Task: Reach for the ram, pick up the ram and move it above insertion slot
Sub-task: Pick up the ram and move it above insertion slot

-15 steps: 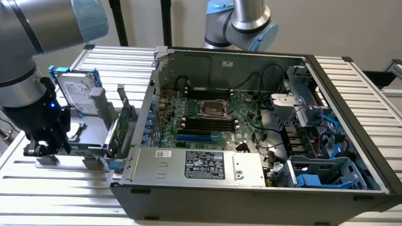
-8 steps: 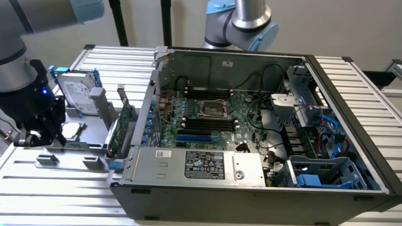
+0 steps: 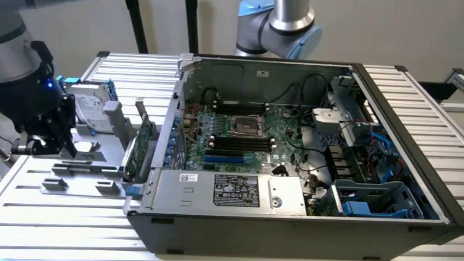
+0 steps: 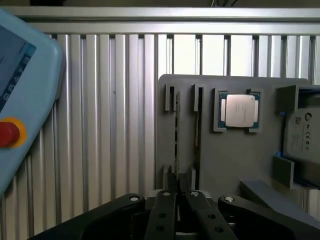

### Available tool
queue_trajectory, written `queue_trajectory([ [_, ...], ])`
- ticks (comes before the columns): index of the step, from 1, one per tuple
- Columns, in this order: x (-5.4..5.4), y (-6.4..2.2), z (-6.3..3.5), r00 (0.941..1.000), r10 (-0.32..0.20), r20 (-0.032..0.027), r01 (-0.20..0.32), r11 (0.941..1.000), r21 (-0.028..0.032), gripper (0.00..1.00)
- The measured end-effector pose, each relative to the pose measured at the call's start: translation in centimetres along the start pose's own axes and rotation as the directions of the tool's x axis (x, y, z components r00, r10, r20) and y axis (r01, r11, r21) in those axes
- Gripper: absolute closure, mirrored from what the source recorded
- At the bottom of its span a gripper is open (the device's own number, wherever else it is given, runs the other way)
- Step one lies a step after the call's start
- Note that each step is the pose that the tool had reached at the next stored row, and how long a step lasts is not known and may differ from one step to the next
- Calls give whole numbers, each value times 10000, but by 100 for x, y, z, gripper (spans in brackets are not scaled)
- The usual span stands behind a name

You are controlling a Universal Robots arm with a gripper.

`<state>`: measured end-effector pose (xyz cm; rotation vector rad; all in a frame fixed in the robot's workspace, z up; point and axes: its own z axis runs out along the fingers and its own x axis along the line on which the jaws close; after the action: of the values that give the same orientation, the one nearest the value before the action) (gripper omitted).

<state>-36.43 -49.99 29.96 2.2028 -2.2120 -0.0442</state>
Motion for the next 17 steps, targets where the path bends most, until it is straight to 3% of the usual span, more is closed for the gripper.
queue_trajectory([
  [14,-6,-355,-649,9998,-189,92,189,9998,-24,87],
  [17,-7,-466,-780,9997,-216,140,217,9998,-32,87],
])
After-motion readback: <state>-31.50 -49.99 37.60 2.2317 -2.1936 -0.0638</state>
